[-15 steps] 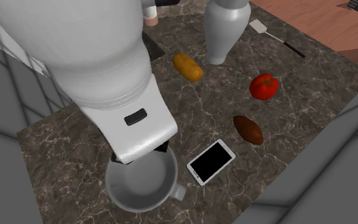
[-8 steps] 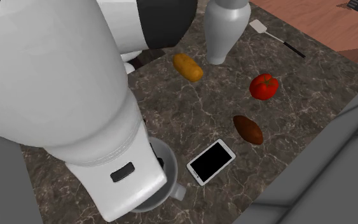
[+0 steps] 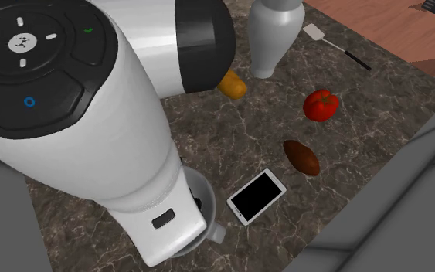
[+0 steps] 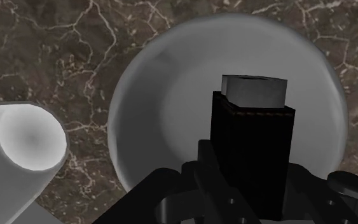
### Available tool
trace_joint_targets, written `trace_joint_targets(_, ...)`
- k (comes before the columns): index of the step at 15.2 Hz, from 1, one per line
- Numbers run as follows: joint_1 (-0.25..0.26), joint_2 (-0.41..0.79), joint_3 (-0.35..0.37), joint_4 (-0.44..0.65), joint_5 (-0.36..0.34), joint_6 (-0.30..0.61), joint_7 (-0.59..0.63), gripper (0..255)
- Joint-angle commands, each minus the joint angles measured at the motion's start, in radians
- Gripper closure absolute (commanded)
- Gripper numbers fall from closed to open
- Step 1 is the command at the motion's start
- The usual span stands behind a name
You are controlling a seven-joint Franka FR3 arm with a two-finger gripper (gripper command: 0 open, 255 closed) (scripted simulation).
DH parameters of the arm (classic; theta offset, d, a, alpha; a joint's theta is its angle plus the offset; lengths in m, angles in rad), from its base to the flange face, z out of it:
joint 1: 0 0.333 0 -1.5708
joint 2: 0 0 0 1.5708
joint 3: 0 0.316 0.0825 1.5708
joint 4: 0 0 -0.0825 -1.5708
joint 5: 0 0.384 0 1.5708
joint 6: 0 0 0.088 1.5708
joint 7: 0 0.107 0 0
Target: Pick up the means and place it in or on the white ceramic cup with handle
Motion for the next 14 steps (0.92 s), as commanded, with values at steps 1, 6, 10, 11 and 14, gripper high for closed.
trace_joint_targets(1,0.003,-0.014,0.002,-0.036,-0.004,0.024,0.004,255)
trace_joint_targets(6,0.003,-0.014,0.002,-0.036,-0.004,0.024,0.004,255)
trace_joint_targets(10,0.003,-0.014,0.002,-0.036,-0.004,0.024,0.004,0)
trace_joint_targets(11,0.003,-0.014,0.002,-0.036,-0.004,0.024,0.004,0)
trace_joint_targets(14,0.003,-0.014,0.002,-0.036,-0.004,0.024,0.004,0)
